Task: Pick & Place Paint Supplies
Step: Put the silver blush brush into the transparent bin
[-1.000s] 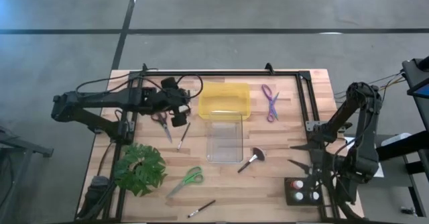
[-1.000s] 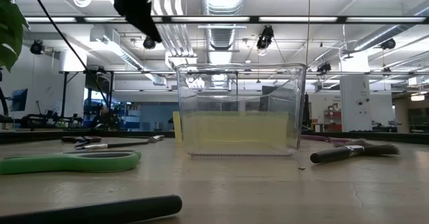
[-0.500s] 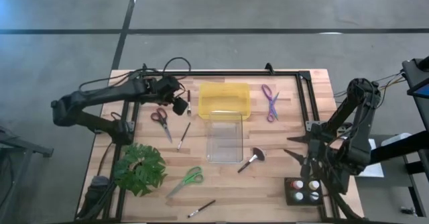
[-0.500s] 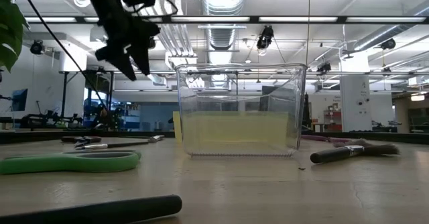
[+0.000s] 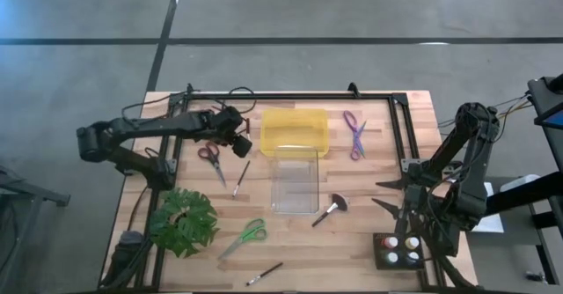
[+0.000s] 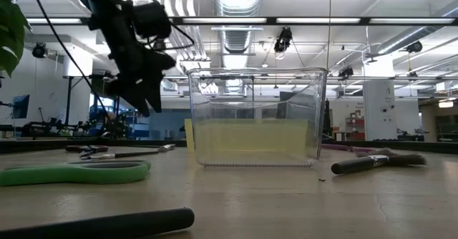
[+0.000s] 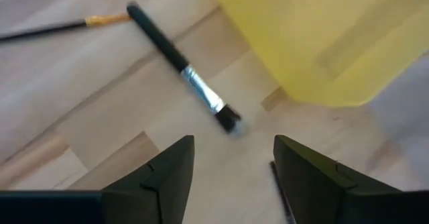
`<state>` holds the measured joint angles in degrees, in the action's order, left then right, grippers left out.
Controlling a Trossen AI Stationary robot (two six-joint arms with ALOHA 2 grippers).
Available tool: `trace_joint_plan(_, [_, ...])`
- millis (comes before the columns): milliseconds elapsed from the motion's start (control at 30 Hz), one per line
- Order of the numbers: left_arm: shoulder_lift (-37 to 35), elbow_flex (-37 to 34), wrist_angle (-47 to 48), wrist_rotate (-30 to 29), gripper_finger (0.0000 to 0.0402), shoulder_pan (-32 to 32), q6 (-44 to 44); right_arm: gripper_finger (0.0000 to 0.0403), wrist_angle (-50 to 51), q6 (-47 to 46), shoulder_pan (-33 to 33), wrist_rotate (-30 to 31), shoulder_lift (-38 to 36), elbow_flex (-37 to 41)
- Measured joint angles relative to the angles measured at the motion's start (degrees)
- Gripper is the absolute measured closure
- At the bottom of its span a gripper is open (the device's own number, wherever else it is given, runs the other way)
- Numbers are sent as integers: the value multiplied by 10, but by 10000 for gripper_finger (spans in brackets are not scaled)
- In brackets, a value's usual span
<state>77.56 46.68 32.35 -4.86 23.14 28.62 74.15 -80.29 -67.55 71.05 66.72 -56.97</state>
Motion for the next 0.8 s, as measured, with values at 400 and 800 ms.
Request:
trace_joint_plan(400, [116,29,0,6,188,0,4,194,-14,12,0,-4,0,0])
trace_joint_plan(800, [158,29,-33,15,188,0,19,194,-15,21,0,-6,0,0])
